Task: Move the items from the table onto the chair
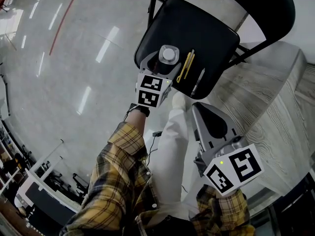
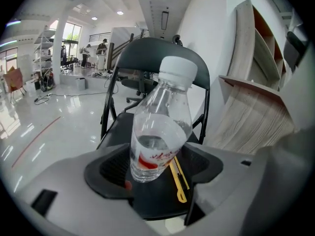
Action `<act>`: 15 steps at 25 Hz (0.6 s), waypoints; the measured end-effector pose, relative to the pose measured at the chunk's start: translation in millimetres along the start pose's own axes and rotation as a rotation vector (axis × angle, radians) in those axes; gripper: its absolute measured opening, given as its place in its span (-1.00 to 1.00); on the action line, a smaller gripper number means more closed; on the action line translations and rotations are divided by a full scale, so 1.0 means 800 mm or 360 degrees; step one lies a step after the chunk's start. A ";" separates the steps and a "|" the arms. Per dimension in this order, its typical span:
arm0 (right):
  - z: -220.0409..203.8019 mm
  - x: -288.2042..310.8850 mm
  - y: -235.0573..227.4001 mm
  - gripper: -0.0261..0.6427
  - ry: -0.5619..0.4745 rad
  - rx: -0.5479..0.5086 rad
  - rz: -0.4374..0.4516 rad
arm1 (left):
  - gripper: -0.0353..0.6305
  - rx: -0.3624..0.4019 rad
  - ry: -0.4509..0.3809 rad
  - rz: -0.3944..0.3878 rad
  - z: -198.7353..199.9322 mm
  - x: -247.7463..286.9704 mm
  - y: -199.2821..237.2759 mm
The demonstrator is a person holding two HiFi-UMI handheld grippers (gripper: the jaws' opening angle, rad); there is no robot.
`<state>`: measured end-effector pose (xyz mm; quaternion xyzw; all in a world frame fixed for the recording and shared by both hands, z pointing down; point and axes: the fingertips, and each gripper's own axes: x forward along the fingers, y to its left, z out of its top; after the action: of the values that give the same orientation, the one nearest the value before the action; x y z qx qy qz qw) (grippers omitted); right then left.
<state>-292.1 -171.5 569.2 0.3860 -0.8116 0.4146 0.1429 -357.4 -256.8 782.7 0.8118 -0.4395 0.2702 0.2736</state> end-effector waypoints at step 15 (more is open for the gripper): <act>0.044 -0.038 0.048 -0.87 -0.0093 -0.0113 0.0050 | 0.05 -0.0185 0.0014 0.0100 0.029 -0.088 -0.002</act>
<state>-297.3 -169.4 509.0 0.3799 -0.8357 0.3761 0.1262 -384.4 -232.1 718.3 0.7791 -0.4785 0.2563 0.3137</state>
